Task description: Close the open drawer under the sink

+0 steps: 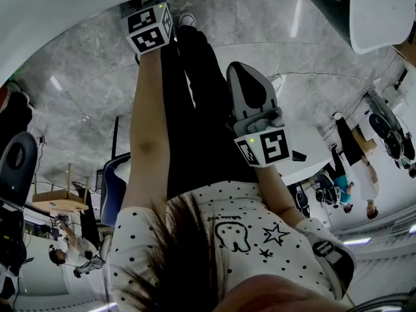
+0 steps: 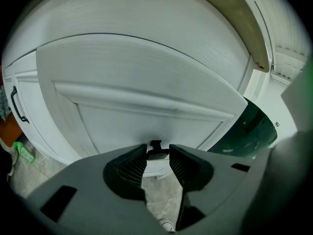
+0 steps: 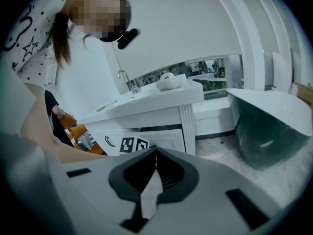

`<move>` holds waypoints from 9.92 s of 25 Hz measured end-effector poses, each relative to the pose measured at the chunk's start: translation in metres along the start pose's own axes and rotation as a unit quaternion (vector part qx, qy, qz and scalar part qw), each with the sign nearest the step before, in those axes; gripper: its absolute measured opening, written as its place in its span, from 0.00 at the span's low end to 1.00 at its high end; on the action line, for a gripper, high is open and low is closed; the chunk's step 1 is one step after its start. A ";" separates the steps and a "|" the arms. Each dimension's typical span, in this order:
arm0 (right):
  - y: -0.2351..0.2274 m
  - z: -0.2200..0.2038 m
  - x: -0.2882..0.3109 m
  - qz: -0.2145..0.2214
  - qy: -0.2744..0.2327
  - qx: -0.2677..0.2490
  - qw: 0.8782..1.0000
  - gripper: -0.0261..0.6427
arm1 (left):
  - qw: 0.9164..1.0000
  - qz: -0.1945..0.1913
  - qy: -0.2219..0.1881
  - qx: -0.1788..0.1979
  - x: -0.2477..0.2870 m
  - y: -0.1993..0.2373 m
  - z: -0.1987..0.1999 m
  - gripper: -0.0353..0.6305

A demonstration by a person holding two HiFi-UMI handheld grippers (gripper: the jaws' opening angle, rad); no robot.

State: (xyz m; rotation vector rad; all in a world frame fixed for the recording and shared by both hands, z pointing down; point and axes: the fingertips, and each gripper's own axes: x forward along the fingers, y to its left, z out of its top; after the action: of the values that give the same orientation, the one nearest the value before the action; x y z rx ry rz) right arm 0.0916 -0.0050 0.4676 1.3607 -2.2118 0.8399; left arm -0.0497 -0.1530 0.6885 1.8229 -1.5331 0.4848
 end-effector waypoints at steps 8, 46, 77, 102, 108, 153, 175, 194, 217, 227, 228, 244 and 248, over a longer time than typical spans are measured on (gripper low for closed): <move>-0.004 0.002 -0.003 0.000 0.001 0.001 1.000 0.06 | 1.000 -0.002 -0.003 0.001 0.000 -0.004 0.005 0.27; -0.002 0.004 0.000 -0.004 0.000 0.003 1.000 0.06 | 1.000 -0.002 -0.012 -0.007 0.005 0.003 0.013 0.27; -0.003 0.001 0.000 -0.003 0.004 0.006 1.000 0.06 | 1.000 0.004 -0.022 -0.012 0.015 0.002 0.023 0.27; 0.002 -0.006 -0.010 0.002 -0.002 0.012 1.000 0.06 | 0.999 0.011 -0.033 -0.006 -0.010 -0.002 0.029 0.27; 0.007 -0.009 -0.013 0.004 -0.005 0.012 1.000 0.06 | 0.998 0.010 -0.053 -0.012 -0.024 -0.004 0.034 0.21; 0.009 0.010 -0.029 0.027 0.018 -0.048 0.998 0.06 | 0.996 -0.006 -0.084 0.025 -0.109 -0.040 0.096 0.06; 0.037 0.037 -0.055 0.057 0.012 -0.052 0.997 0.06 | 0.995 0.008 -0.101 0.008 -0.164 -0.040 0.128 0.06; 0.054 0.073 -0.081 0.055 -0.023 -0.053 0.997 0.06 | 0.990 -0.011 -0.140 0.027 -0.236 -0.071 0.171 0.06; 0.061 0.126 -0.089 0.053 -0.083 -0.069 0.993 0.06 | 0.978 -0.018 -0.196 0.066 -0.305 -0.087 0.216 0.06; 0.060 0.134 -0.087 0.052 -0.091 -0.082 0.991 0.06 | 0.973 -0.036 -0.207 0.099 -0.322 -0.095 0.224 0.06; 0.061 0.134 -0.087 0.053 -0.092 -0.083 0.991 0.06 | 0.972 -0.038 -0.207 0.101 -0.324 -0.096 0.224 0.06; 0.062 0.138 -0.091 0.055 -0.102 -0.096 0.989 0.06 | 0.968 -0.041 -0.225 0.102 -0.355 -0.106 0.225 0.06; 0.063 0.140 -0.090 0.057 -0.108 -0.102 0.987 0.06 | 0.967 -0.044 -0.231 0.102 -0.363 -0.108 0.223 0.06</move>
State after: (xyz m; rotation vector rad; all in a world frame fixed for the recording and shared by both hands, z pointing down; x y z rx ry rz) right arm 0.0701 -0.0198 0.2912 1.2890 -2.4821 0.5056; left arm -0.0631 -0.0503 0.2618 2.2700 -1.7418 0.1834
